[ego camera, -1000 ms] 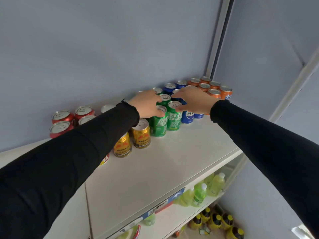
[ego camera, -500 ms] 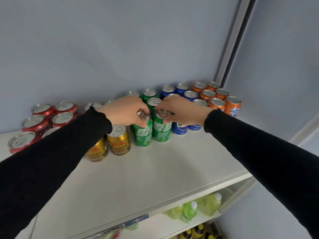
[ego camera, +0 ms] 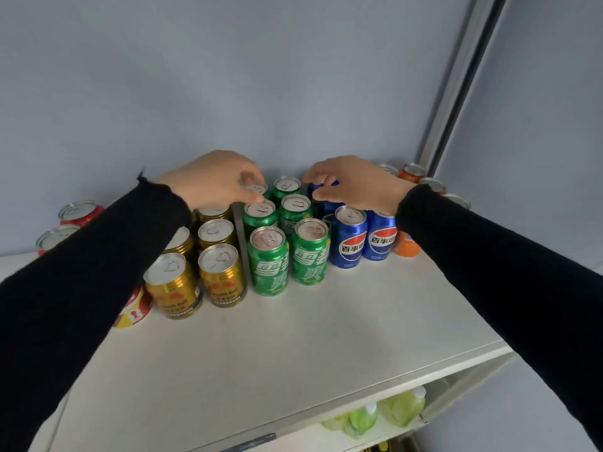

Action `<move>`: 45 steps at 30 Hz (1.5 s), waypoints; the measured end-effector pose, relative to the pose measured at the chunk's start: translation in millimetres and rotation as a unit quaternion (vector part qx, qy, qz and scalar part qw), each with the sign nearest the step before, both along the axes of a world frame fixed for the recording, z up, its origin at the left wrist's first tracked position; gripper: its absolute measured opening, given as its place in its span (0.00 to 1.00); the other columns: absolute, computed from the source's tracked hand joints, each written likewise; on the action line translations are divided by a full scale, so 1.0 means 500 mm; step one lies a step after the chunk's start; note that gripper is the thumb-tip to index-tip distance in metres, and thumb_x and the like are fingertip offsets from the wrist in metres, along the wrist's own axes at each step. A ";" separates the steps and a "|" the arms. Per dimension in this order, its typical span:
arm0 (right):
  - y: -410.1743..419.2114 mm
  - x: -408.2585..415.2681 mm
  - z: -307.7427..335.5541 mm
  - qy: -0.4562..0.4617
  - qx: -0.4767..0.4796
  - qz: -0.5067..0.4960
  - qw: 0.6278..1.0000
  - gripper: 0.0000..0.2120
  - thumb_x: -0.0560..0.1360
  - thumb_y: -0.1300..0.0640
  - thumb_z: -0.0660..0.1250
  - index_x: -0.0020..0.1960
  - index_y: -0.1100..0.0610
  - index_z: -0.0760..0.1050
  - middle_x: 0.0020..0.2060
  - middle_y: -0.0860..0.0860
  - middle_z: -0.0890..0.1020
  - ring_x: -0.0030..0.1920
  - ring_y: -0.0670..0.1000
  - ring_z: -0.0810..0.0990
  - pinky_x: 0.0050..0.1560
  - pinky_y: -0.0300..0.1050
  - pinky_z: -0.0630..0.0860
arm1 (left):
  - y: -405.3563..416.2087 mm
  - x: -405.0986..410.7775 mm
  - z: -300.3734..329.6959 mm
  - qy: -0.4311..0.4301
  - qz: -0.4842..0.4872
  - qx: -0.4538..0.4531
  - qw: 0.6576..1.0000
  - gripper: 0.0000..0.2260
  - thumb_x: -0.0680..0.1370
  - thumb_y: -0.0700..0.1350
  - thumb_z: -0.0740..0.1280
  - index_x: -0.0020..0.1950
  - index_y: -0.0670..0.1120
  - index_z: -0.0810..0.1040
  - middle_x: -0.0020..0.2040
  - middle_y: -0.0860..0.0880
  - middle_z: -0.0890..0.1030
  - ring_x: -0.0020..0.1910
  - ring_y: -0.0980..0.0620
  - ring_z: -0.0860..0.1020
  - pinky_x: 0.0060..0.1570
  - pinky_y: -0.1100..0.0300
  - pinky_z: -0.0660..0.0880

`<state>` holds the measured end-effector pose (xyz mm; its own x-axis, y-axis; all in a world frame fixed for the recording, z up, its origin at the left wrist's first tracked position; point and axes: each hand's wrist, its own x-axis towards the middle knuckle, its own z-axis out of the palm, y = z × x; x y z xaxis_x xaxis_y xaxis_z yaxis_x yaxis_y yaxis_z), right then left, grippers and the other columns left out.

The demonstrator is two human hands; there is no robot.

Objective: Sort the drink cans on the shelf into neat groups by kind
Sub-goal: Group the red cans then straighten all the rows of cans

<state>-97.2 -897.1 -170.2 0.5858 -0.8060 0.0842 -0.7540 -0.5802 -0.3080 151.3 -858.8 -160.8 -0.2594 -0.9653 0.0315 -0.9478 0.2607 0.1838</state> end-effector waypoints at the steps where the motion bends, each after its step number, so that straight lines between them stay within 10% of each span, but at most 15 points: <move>1: -0.009 0.011 -0.007 0.026 -0.007 -0.010 1.000 0.17 0.78 0.52 0.68 0.66 0.53 0.77 0.58 0.50 0.82 0.57 0.52 0.79 0.60 0.51 0.75 | -0.010 0.002 -0.005 -0.021 0.004 -0.001 1.000 0.20 0.78 0.56 0.69 0.68 0.50 0.77 0.62 0.50 0.79 0.56 0.51 0.76 0.50 0.58 0.68; 8: -0.031 0.075 -0.061 0.057 -0.007 -0.037 0.998 0.25 0.73 0.41 0.72 0.64 0.54 0.74 0.58 0.51 0.81 0.55 0.54 0.80 0.56 0.52 0.76 | -0.045 -0.019 -0.062 -0.101 -0.003 0.008 0.995 0.25 0.77 0.60 0.68 0.70 0.48 0.76 0.62 0.44 0.77 0.57 0.45 0.75 0.49 0.57 0.68; 20: -0.060 0.057 -0.066 0.075 0.007 0.010 0.997 0.19 0.75 0.49 0.71 0.63 0.52 0.75 0.51 0.46 0.77 0.53 0.53 0.79 0.51 0.47 0.73 | -0.055 0.003 -0.073 -0.060 -0.041 0.015 0.997 0.22 0.77 0.55 0.70 0.70 0.50 0.76 0.49 0.52 0.70 0.49 0.51 0.69 0.47 0.58 0.64; 30: -0.113 0.052 -0.002 -0.024 -0.014 -0.051 0.998 0.15 0.76 0.52 0.71 0.60 0.56 0.78 0.54 0.51 0.82 0.55 0.53 0.79 0.54 0.45 0.72 | -0.103 0.057 -0.016 -0.006 0.017 -0.042 0.999 0.20 0.78 0.58 0.67 0.65 0.49 0.77 0.59 0.48 0.79 0.53 0.50 0.75 0.51 0.56 0.69; 35: -0.149 0.111 -0.024 0.049 -0.005 -0.035 0.998 0.19 0.77 0.50 0.69 0.66 0.54 0.76 0.61 0.52 0.79 0.60 0.54 0.77 0.60 0.46 0.70 | -0.143 0.041 -0.036 -0.048 0.044 0.027 0.997 0.30 0.77 0.64 0.66 0.73 0.47 0.73 0.69 0.47 0.75 0.66 0.45 0.73 0.64 0.52 0.69; 45: -0.182 0.150 -0.052 0.145 -0.015 0.008 0.989 0.20 0.77 0.50 0.70 0.68 0.53 0.76 0.63 0.54 0.79 0.63 0.58 0.76 0.64 0.54 0.72 | -0.176 0.030 -0.067 -0.089 0.018 0.022 0.996 0.21 0.77 0.57 0.70 0.63 0.44 0.80 0.58 0.45 0.81 0.55 0.44 0.77 0.50 0.54 0.73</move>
<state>-22.3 -988.3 -196.1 0.6018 -0.7959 -0.0661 -0.7985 -0.5986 -0.0635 166.2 -946.6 -194.4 -0.2232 -0.9732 -0.0553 -0.9747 0.2222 0.0233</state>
